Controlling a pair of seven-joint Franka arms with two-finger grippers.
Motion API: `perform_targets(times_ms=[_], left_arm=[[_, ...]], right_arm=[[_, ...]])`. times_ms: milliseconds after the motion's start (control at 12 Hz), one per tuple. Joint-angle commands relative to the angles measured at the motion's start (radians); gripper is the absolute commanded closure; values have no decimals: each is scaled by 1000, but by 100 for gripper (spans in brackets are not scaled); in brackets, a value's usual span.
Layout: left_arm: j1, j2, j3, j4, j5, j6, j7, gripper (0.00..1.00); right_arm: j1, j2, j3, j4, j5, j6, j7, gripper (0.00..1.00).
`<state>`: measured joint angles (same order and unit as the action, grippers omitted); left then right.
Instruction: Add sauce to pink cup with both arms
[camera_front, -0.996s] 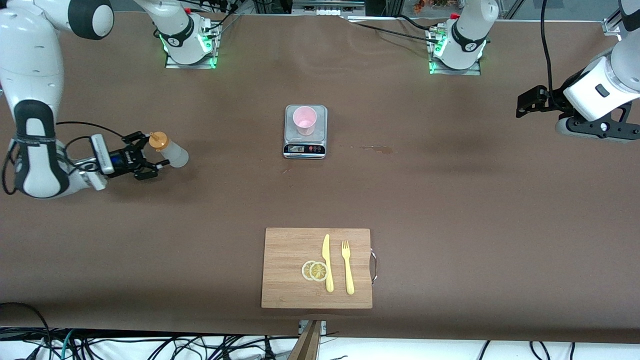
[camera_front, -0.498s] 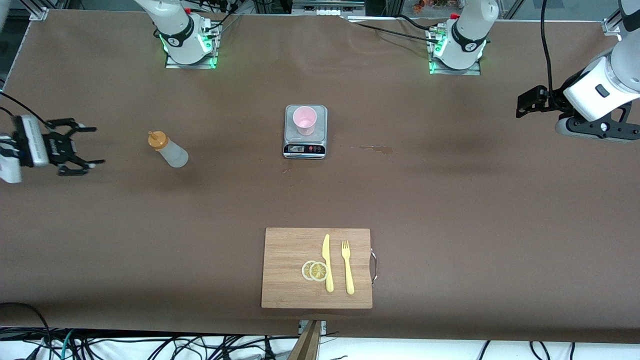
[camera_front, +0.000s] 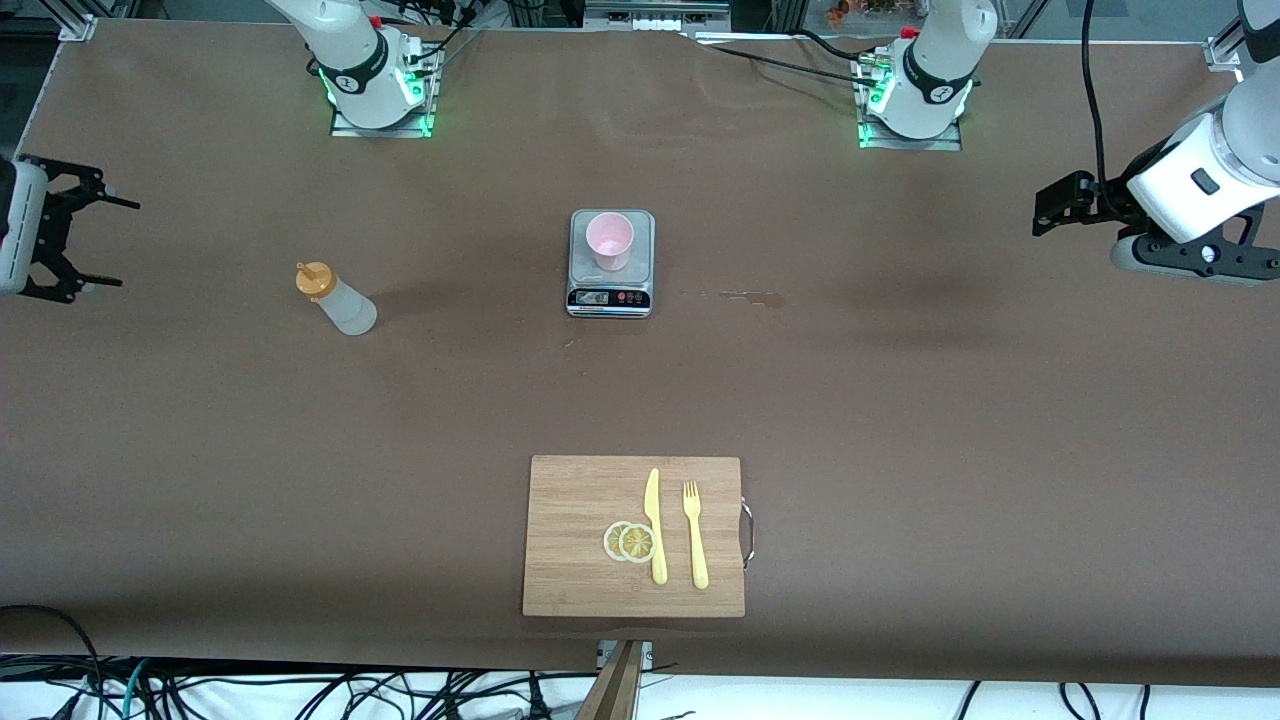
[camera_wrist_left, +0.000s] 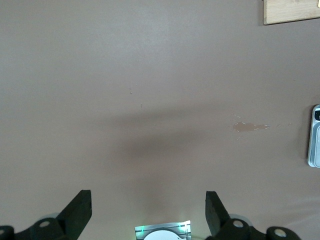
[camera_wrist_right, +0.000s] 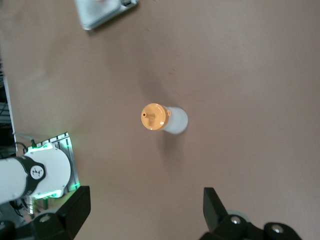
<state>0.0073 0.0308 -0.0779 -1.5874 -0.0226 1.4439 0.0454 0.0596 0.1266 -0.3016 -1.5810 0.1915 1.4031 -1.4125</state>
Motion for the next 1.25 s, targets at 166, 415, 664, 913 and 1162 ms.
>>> perform_targets(times_ms=[166,415,664,913,1162], left_arm=[[5,11,-3,27,9,-14,18,0],[5,11,-3,27,9,-14,18,0],[5,11,-3,27,9,-14,18,0],[5,11,-3,27,9,-14,18,0],[5,11,-3,27,9,-14,18,0]], right_arm=[[55,-122,42,-47,-101,17,540,0],[130,-172,75,-47,-197,19,916,0],[181,-188,76,-42,-241,28,1134,0],[181,-185,78,-46,-234,68,1143,0],[181,-183,76,-47,-230,60,1144,0]])
